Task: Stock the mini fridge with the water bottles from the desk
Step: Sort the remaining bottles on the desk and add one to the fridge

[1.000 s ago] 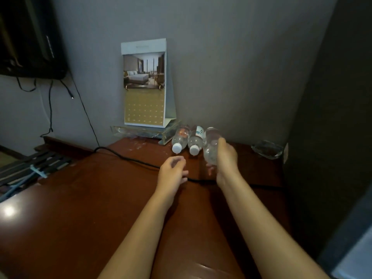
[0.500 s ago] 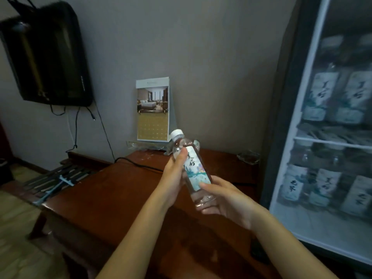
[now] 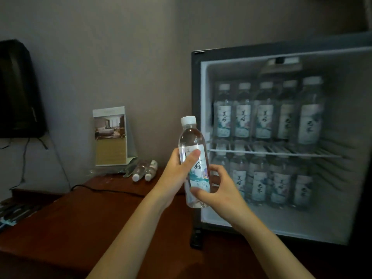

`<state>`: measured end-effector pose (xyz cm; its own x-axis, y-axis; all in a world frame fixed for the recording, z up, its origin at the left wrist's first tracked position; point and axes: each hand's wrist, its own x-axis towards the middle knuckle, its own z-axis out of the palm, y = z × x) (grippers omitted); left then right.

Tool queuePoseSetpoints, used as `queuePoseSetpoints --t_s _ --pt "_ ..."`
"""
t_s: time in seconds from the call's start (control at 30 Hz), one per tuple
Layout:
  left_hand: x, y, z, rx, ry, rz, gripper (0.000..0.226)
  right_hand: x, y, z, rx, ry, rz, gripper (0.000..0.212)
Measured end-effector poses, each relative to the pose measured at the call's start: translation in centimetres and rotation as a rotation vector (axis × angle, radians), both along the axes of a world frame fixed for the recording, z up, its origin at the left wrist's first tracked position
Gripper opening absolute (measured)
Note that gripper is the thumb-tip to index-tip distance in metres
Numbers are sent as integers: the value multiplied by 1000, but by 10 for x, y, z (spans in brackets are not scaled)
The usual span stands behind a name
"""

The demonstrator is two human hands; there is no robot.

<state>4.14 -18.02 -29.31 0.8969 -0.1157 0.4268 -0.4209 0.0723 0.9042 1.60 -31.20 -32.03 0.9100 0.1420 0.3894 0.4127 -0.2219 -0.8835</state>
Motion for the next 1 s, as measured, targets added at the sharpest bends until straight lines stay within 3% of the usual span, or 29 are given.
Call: queuePoseSetpoints --t_s 0.33,0.47,0.67,0.8,0.9,1.0 --pt "39 -126 47 113 -117 -128 38 28 -104 39 1 -269 -406 62" --pt "67 -167 62 161 -180 -68 71 49 -129 56 -77 -317 -599 66" --pt "90 -194 63 108 -198 -139 39 73 -142 55 -151 -367 -753 61" --pt "99 -206 52 144 -248 -56 43 79 -145 43 -182 -439 -834 65" --pt "102 -211 38 171 -260 13 65 79 -147 35 -226 -493 -882 66" --pt "104 -210 34 159 -257 33 49 78 -148 31 -252 -515 -904 64"
